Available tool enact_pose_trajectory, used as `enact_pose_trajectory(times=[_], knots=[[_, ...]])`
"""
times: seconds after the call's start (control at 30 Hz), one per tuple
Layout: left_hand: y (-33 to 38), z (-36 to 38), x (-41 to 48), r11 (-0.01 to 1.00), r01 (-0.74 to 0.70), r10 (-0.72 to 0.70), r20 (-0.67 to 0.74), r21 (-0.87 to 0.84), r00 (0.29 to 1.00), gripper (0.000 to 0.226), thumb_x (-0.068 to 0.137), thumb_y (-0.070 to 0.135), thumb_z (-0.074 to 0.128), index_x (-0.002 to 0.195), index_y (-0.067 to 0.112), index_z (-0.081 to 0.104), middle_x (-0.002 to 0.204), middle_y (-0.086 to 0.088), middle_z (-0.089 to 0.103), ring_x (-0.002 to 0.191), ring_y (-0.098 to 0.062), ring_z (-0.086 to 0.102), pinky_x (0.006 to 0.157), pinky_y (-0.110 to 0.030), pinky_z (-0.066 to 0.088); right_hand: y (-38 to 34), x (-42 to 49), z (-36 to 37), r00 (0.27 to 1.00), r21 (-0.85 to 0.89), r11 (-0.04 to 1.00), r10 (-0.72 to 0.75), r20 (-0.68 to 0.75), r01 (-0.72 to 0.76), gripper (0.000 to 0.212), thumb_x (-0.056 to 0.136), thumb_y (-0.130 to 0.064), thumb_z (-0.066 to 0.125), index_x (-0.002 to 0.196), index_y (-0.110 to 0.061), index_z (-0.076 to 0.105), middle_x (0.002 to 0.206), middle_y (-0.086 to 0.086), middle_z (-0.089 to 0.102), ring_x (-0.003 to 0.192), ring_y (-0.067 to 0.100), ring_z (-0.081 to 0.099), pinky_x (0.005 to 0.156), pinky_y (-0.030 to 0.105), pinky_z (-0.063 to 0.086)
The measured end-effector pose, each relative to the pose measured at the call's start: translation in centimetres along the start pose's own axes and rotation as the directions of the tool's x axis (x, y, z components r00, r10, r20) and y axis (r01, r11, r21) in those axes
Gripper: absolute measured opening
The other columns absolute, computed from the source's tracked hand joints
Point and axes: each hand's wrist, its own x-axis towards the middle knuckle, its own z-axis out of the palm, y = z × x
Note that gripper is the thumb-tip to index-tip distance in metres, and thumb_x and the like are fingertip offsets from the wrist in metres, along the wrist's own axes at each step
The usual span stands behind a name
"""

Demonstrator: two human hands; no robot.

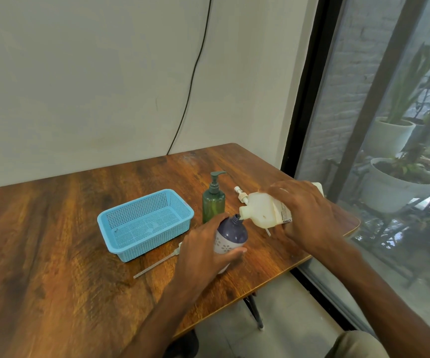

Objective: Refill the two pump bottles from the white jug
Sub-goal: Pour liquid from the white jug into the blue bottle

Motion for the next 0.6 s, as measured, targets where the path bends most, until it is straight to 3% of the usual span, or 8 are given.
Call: enact_pose_trajectory(times=[0.33,0.6], knots=[[-0.06,-0.02,0.12,1.0,-0.005,0.005,0.019,0.01,1.0,0.084,0.07,0.059,0.087,0.143,0.029,0.056,0.136,0.01,0.067,0.113,0.007,0.052,0.094,-0.016,0.048,-0.48,0.21,-0.6,0.999,-0.009,1.0,0.024,0.031,-0.024,0.078,0.069,-0.02,0.09,0.139,-0.03,0.057,0.144,0.004,0.058,0.138,0.03,0.046,0.113,0.05,0.035],[-0.01,0.12,0.27,1.0,0.007,-0.007,0.011,-0.001,1.0,0.084,0.07,0.06,0.087,0.141,0.029,0.057,0.135,0.008,0.068,0.116,-0.002,0.06,0.096,-0.024,0.054,-0.44,0.35,-0.73,0.999,-0.012,1.0,0.024,0.049,-0.023,0.078,0.071,-0.019,0.087,0.141,-0.033,0.055,0.146,0.0,0.056,0.139,0.027,0.044,0.115,0.05,0.035]])
